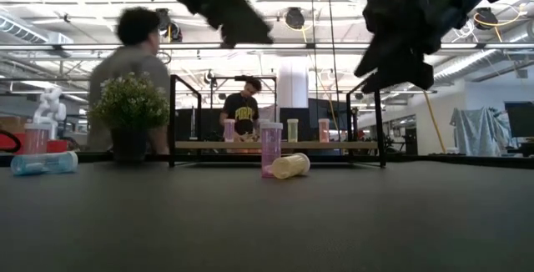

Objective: Pick and place medicine bottles onto shelf by color
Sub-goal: Put the bottom left pink pill bottle on the shelf aligned with the other pink pill bottle

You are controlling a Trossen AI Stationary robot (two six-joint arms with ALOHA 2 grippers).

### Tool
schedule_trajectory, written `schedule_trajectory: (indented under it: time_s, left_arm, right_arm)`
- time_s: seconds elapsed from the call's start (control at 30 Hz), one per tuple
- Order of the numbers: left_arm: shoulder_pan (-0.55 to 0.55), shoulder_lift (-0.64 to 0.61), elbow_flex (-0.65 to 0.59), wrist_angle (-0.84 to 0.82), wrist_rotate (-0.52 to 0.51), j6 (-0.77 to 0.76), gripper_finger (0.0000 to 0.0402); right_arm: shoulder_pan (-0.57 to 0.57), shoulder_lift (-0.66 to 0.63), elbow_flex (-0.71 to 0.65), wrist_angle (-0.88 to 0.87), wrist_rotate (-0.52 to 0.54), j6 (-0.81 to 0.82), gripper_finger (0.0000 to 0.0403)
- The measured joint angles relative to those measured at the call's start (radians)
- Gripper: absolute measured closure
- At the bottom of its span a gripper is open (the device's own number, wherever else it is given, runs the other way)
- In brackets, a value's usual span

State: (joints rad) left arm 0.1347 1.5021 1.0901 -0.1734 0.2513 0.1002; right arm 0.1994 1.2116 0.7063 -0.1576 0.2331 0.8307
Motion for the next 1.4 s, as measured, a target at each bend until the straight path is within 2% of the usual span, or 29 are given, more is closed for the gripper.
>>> schedule_trajectory:
  time_s: [0.17, 0.27, 0.47, 0.7, 0.77, 0.83, 1.0, 1.1, 1.27, 1.4]
  left_arm:
    - [-0.028, 0.0, 0.0, -0.165, 0.003, 0.118, 0.0215]
    - [-0.051, 0.0, 0.0, -0.175, 0.004, 0.135, 0.0215]
    - [-0.087, 0.0, 0.0, -0.21, 0.004, 0.097, 0.0201]
    - [-0.104, 0.0, 0.0, -0.401, 0.003, 0.112, 0.014]
    - [-0.104, 0.001, -0.002, -0.391, 0.003, 0.112, 0.0126]
    - [-0.115, 0.001, -0.019, -0.307, 0.003, 0.112, 0.0117]
    - [-0.149, 0.001, -0.092, -0.124, 0.003, 0.109, 0.012]
    - [-0.152, 0.001, -0.114, -0.116, -0.01, 0.043, 0.0127]
    - [-0.137, 0.002, -0.118, -0.142, -0.091, -0.123, 0.0133]
    - [-0.133, 0.002, -0.118, -0.145, -0.097, -0.13, 0.0133]
  right_arm:
    - [0.061, 0.09, 0.003, 0.168, 0.092, 0.05, 0.0239]
    - [0.084, 0.155, 0.033, 0.157, 0.13, 0.093, 0.0239]
    - [0.113, 0.259, 0.146, -0.032, 0.136, 0.208, 0.0239]
    - [0.15, 0.281, 0.291, -0.337, 0.133, 0.319, 0.0239]
    - [0.161, 0.281, 0.316, -0.427, 0.132, 0.364, 0.0239]
    - [0.174, 0.281, 0.33, -0.501, 0.127, 0.404, 0.0239]
    - [0.209, 0.28, 0.332, -0.589, -0.004, 0.5, 0.0239]
    - [0.236, 0.28, 0.332, -0.595, -0.053, 0.541, 0.0239]
    - [0.257, 0.281, 0.33, -0.578, -0.054, 0.604, 0.0239]
    - [0.257, 0.281, 0.305, -0.53, -0.052, 0.572, 0.0239]
